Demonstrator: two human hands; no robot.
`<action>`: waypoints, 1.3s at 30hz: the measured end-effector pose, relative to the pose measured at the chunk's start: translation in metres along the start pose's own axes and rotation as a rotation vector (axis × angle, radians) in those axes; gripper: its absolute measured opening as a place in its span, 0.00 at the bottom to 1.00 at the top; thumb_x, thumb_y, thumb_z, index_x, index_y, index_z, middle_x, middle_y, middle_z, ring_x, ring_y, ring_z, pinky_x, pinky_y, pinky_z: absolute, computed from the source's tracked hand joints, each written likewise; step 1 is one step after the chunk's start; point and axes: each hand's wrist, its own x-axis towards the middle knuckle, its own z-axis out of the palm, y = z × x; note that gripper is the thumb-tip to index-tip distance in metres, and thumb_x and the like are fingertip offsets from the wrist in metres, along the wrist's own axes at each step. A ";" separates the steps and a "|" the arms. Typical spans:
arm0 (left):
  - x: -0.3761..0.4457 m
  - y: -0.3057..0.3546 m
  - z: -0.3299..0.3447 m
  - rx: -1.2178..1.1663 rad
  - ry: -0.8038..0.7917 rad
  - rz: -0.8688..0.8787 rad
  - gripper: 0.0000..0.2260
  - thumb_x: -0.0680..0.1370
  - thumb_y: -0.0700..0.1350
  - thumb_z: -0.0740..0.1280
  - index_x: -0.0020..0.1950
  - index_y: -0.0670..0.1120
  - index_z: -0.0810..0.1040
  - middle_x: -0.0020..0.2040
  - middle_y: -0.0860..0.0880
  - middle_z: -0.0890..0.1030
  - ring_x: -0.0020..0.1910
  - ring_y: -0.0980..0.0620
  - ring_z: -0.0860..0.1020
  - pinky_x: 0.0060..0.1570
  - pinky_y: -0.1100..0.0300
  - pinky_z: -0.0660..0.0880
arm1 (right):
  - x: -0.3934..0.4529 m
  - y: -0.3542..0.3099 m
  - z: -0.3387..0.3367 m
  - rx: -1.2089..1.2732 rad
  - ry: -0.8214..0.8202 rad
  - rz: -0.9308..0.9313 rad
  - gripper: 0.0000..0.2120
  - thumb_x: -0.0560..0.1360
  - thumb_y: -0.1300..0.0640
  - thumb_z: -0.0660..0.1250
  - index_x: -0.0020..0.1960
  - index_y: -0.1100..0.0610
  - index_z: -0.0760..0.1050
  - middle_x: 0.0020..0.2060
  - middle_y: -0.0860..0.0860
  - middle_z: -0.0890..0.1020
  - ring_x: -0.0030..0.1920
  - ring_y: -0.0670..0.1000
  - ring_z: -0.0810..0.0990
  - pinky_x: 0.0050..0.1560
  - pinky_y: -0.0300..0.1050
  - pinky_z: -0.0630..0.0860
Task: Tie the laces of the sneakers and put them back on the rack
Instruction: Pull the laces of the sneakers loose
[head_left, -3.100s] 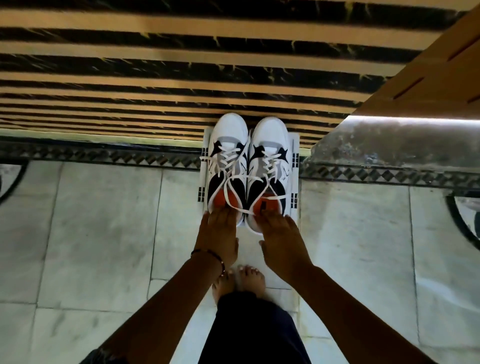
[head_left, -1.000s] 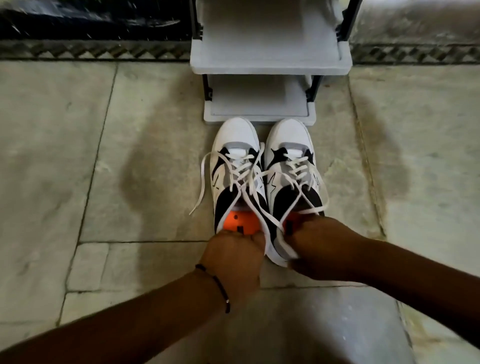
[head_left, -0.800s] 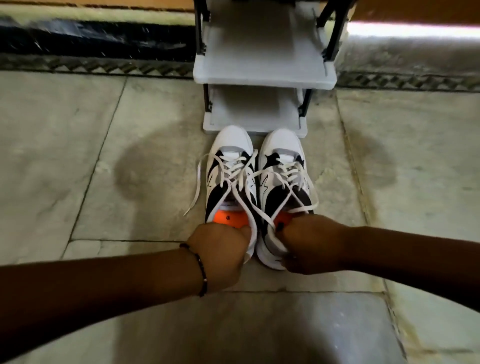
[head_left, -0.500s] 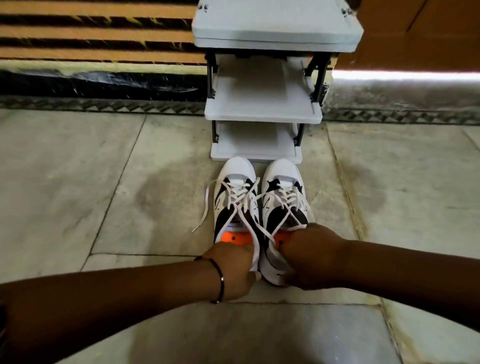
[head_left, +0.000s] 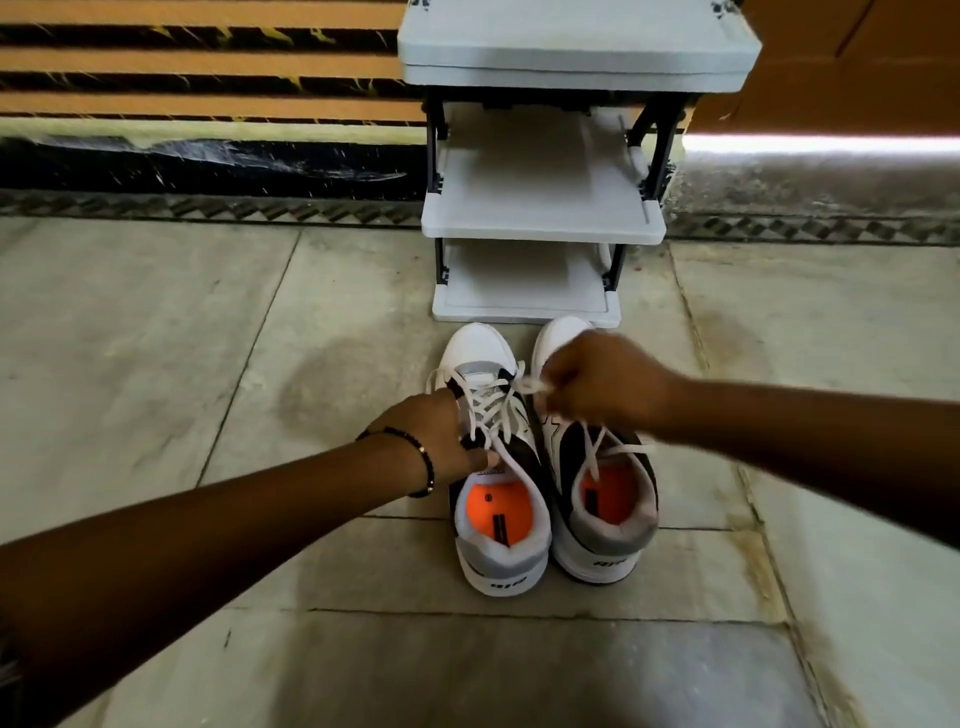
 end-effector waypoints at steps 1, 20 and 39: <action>0.002 -0.003 0.003 -0.059 0.008 0.016 0.16 0.70 0.55 0.69 0.50 0.46 0.71 0.41 0.51 0.75 0.48 0.45 0.76 0.42 0.60 0.68 | 0.005 -0.002 -0.018 0.211 0.044 0.051 0.10 0.73 0.58 0.67 0.34 0.61 0.77 0.29 0.55 0.77 0.30 0.50 0.74 0.31 0.40 0.71; 0.006 -0.018 0.026 -0.949 0.272 -0.050 0.08 0.72 0.38 0.69 0.35 0.48 0.76 0.31 0.50 0.79 0.24 0.66 0.75 0.25 0.75 0.70 | 0.019 0.002 0.056 -0.068 0.126 -0.075 0.08 0.68 0.49 0.70 0.43 0.53 0.80 0.49 0.53 0.81 0.57 0.56 0.70 0.56 0.52 0.69; 0.016 -0.010 -0.034 -0.605 0.123 0.448 0.13 0.80 0.43 0.54 0.55 0.46 0.77 0.39 0.57 0.81 0.38 0.63 0.78 0.38 0.75 0.72 | 0.021 -0.012 0.044 0.755 -0.038 -0.164 0.08 0.75 0.60 0.65 0.46 0.65 0.81 0.42 0.67 0.83 0.34 0.48 0.76 0.36 0.34 0.73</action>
